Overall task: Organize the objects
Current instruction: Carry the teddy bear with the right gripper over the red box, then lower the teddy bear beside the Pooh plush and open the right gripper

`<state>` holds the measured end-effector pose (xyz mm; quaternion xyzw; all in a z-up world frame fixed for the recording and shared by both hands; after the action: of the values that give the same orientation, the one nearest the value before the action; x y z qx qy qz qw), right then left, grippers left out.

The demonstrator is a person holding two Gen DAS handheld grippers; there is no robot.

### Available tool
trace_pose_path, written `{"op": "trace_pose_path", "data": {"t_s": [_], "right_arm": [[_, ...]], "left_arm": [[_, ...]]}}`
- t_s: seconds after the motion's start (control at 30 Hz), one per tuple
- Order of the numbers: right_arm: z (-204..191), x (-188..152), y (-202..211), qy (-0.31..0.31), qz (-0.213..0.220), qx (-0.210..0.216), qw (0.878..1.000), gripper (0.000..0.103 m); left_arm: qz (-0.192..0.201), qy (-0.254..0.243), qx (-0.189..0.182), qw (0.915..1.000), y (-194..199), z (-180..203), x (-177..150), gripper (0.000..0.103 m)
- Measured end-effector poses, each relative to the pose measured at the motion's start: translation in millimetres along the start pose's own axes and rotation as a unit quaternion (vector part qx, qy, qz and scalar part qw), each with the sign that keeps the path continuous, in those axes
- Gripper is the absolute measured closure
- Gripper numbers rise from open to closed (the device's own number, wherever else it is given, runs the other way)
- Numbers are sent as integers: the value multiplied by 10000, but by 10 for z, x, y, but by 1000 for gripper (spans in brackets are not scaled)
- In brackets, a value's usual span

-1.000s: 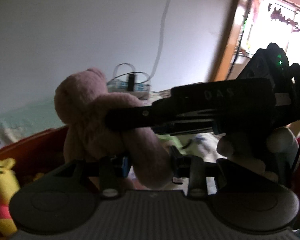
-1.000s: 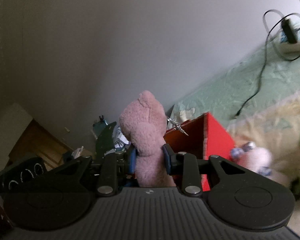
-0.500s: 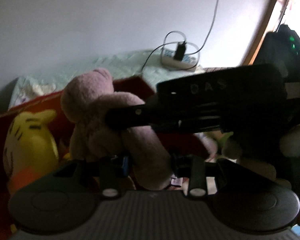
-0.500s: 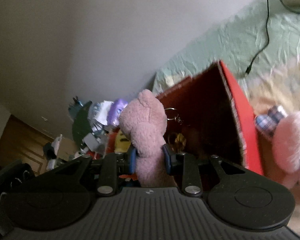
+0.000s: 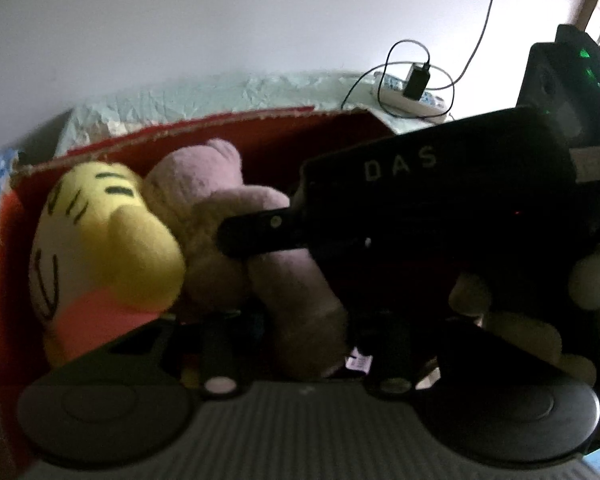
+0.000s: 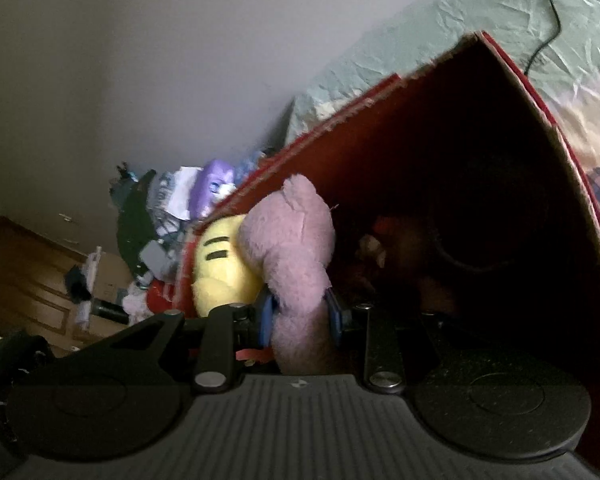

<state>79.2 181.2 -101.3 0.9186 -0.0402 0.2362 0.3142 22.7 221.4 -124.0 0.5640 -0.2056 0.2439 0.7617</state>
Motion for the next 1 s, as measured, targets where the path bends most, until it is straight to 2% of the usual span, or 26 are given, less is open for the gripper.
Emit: {"op": "trace_pose_path", "data": {"t_s": [0.07, 0.3, 0.4, 0.53, 0.7, 0.77, 1.0], "right_arm": [[33, -22, -21, 3, -76, -140, 9999, 73], [56, -22, 33, 184, -58, -210, 9996, 69], [46, -18, 85, 291, -7, -272, 9992, 60], [0, 34, 170, 447, 199, -294, 9984, 59], [54, 79, 211, 677, 433, -601, 9950, 65], [79, 71, 211, 666, 460, -600, 9949, 73], [59, 31, 162, 914, 468, -725, 9921, 76]], "left_arm": [[-91, 0, 28, 10000, -61, 11, -21, 57], [-156, 8, 44, 9999, -72, -31, -22, 58], [-178, 21, 64, 9998, -66, -6, 4, 56], [-203, -21, 68, 9998, -137, 32, 65, 41], [-185, -107, 149, 9997, -148, 53, 70, 39], [-201, -101, 166, 9996, -140, 50, 64, 39], [-232, -40, 218, 9995, -140, 49, 73, 38]]}}
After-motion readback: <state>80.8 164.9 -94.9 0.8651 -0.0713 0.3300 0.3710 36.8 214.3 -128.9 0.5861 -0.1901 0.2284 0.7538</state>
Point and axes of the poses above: each gripper's, at about its wrist camera, not at the fingertips, and y roughly against the way its jaws point, z to its right, x to its top, the point moved 9 cm from there along -y, roughly the way its jaws point, and after that the axes turned 7 degrees about y, right-handed, at the moved point
